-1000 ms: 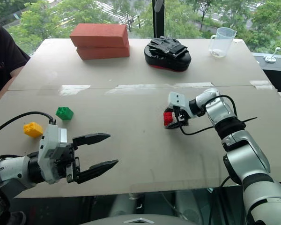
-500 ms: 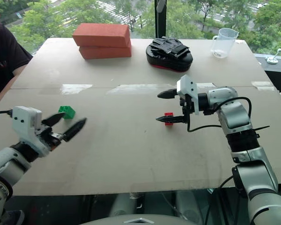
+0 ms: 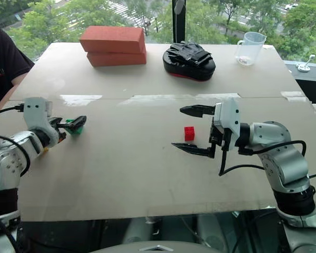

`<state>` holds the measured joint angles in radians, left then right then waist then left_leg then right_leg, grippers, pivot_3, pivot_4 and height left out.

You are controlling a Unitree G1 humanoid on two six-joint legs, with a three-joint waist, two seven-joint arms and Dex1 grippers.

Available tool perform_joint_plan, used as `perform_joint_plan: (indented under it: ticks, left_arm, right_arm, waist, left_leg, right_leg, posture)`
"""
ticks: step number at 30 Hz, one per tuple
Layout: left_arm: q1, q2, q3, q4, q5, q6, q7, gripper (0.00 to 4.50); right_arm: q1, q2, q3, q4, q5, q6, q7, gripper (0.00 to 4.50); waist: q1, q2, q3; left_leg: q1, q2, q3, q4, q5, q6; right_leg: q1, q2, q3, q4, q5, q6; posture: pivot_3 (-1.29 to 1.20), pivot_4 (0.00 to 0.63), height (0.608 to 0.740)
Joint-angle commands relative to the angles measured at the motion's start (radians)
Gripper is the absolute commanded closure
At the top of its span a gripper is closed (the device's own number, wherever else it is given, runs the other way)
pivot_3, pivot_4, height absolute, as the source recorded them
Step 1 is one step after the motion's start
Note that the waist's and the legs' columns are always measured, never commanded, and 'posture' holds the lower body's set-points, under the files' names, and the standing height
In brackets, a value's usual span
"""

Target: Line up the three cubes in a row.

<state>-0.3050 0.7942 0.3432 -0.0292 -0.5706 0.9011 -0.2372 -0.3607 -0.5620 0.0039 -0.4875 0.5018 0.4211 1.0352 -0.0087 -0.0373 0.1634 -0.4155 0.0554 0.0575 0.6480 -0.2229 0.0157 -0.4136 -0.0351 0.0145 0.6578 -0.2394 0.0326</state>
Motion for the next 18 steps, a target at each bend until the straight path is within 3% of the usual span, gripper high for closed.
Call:
perform_joint_plan:
  ticks: [1, 2, 6, 8, 13, 18]
  left_arm:
    - [-0.043, 0.035, -0.053, 0.1, 0.081, -0.082, -0.077, 0.51]
    - [-0.051, 0.041, -0.069, 0.124, 0.097, -0.098, -0.102, 0.57]
    - [-0.066, 0.055, -0.103, 0.174, 0.136, -0.14, -0.184, 2.58]
    - [-0.088, 0.061, -0.113, 0.195, 0.142, -0.173, -0.247, 3.17]
    - [-0.135, 0.07, -0.174, 0.092, 0.091, -0.282, -0.547, 3.17]
    - [-0.235, 0.085, -0.39, 0.059, 0.106, -0.423, -0.981, 3.17]
  right_arm:
    - [0.022, -0.027, -0.03, -0.076, 0.018, 0.008, -0.043, 0.0]
    - [0.031, -0.035, -0.032, -0.087, 0.017, 0.011, -0.052, 0.0]
    - [0.057, -0.057, -0.034, -0.121, 0.021, 0.018, -0.088, 0.0]
    - [0.076, -0.068, -0.042, -0.139, 0.023, 0.024, -0.11, 0.0]
    - [0.128, -0.094, -0.078, -0.18, 0.027, 0.032, -0.156, 0.0]
    - [0.231, -0.109, -0.155, -0.195, 0.066, 0.041, -0.187, 0.0]
  waist:
    - [-0.003, 0.0, 0.0]
    - [-0.002, 0.0, 0.0]
    - [-0.002, -0.001, 0.0]
    - [-0.001, -0.001, 0.0]
    - [0.011, -0.002, 0.001]
    - [0.024, -0.002, 0.001]
  left_leg:
    - [0.0, 0.0, 0.0, 0.0, 0.0, 0.0]
    - [0.0, 0.0, 0.0, -0.001, 0.0, 0.0]
    - [-0.001, 0.0, 0.002, -0.001, 0.0, 0.0]
    - [-0.001, 0.001, 0.002, -0.001, 0.0, 0.0]
    - [-0.001, 0.001, 0.002, 0.0, 0.0, 0.0]
    - [-0.002, 0.0, 0.004, 0.0, 0.0, 0.0]
  right_leg:
    - [0.0, 0.0, 0.0, 0.0, 0.0, 0.0]
    - [0.0, 0.0, 0.0, 0.0, 0.0, 0.0]
    - [-0.001, 0.0, -0.001, -0.001, 0.0, 0.0]
    - [-0.001, -0.001, -0.001, -0.001, 0.0, 0.0]
    - [-0.001, -0.001, -0.001, -0.001, 0.0, 0.0]
    - [0.0, -0.003, 0.0, -0.002, 0.0, 0.0]
  posture:
    - [0.0, 0.15, 0.74]
    - [0.0, 0.15, 0.74]
    - [0.0, 0.15, 0.74]
    - [0.0, 0.15, 0.74]
    - [0.0, 0.15, 0.74]
    - [0.0, 0.15, 0.74]
